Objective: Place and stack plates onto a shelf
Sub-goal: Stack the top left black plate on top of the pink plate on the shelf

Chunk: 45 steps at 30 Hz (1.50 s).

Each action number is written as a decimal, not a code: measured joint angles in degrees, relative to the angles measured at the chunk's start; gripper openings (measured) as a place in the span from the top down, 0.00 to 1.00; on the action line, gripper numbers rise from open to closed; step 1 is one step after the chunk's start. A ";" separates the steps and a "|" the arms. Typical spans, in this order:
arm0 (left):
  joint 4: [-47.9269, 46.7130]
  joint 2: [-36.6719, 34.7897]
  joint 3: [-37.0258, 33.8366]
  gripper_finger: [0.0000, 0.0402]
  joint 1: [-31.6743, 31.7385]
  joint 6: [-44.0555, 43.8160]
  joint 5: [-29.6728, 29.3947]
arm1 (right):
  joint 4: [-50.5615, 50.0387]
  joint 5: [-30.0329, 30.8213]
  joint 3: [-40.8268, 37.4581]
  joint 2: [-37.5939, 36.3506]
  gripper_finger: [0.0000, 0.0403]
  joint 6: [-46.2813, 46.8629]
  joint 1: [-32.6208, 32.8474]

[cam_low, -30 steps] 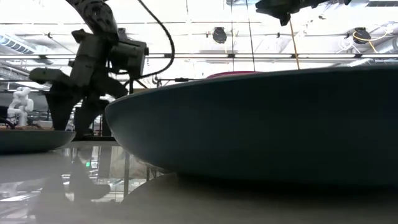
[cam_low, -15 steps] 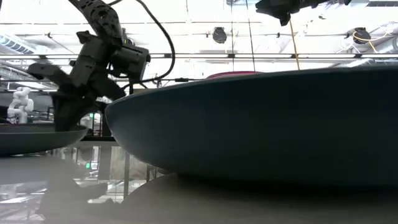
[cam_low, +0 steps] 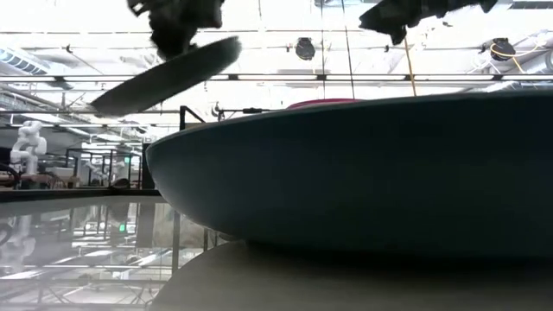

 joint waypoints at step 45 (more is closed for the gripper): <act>17.27 40.21 54.95 0.97 21.09 -12.15 13.27 | 21.03 0.02 -23.35 -17.78 0.74 3.03 10.75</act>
